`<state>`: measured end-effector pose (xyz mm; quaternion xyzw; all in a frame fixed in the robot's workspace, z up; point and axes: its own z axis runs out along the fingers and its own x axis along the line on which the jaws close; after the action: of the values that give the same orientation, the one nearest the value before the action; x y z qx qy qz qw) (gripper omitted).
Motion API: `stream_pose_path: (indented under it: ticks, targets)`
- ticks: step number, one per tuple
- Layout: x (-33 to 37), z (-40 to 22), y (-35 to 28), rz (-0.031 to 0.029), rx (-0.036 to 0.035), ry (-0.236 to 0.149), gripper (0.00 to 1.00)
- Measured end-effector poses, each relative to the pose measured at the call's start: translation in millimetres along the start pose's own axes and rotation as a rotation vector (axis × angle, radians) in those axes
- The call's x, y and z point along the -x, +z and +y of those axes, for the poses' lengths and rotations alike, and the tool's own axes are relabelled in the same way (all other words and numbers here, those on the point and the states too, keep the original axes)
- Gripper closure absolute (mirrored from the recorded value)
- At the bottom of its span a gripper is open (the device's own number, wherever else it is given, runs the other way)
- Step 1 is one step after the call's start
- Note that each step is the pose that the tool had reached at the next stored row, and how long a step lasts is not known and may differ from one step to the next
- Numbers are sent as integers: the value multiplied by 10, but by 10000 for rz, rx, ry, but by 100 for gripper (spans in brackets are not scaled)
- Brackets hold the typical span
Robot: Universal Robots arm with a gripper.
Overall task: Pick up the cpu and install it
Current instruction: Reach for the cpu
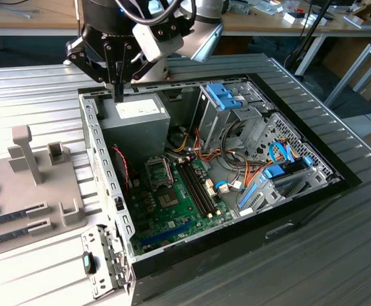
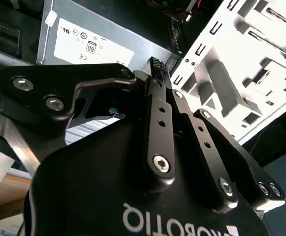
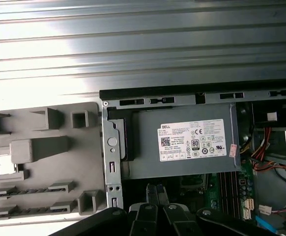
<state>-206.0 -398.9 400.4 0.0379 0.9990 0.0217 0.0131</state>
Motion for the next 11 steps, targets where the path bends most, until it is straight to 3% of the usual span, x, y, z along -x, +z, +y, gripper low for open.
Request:
stream_pose_path:
  ticks: [11]
  targets:
    - [-40,-3,-1,0,-1,0,90]
